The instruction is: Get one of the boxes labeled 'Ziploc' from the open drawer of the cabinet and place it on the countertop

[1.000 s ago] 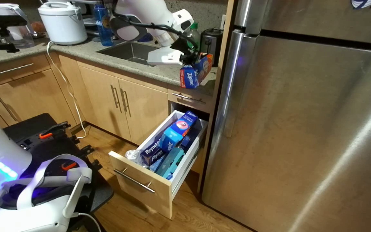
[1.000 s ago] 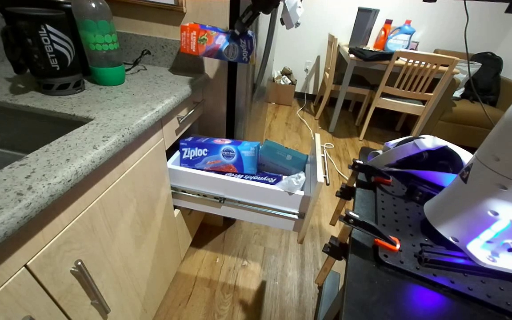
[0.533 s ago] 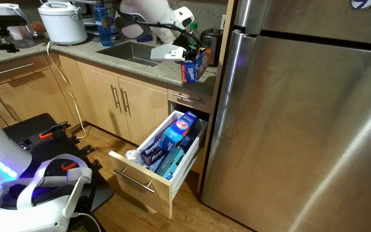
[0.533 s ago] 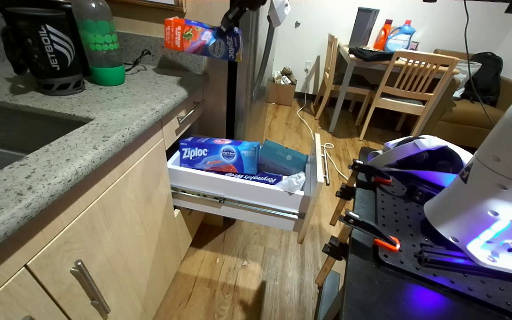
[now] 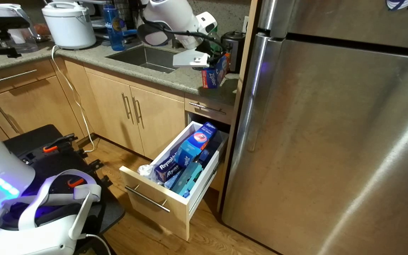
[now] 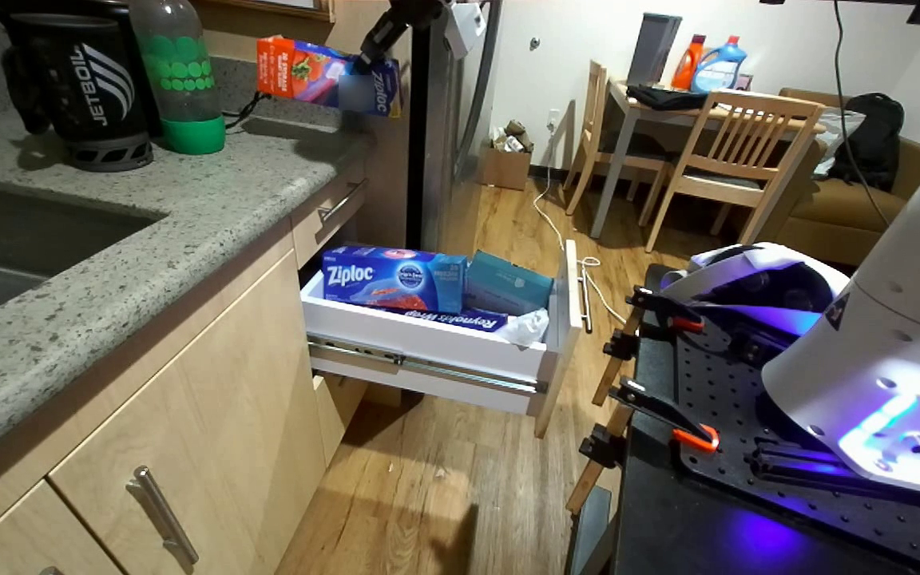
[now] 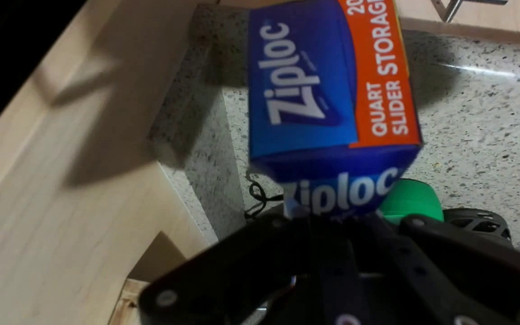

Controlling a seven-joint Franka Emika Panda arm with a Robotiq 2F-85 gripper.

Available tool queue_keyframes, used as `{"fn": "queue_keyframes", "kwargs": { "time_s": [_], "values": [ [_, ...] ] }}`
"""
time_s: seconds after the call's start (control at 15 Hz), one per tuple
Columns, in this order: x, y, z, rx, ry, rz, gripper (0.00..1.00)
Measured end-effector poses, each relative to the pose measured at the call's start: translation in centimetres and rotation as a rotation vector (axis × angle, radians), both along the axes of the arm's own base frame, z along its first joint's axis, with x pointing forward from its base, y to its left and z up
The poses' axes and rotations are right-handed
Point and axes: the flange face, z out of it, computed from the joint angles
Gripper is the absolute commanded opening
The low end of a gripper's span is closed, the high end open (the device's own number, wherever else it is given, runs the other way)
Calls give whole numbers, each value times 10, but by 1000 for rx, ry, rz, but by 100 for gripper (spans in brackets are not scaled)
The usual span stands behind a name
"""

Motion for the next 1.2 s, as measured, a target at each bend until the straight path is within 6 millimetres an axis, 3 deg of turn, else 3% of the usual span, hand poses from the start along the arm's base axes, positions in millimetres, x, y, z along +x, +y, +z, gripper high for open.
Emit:
{"fn": "queue_keyframes", "kwargs": {
  "time_s": [0.6,1.2],
  "values": [
    [40,7,-16,-14,-1,-18,2],
    [76,29,-21,9,-33,-53,2]
  ]
}}
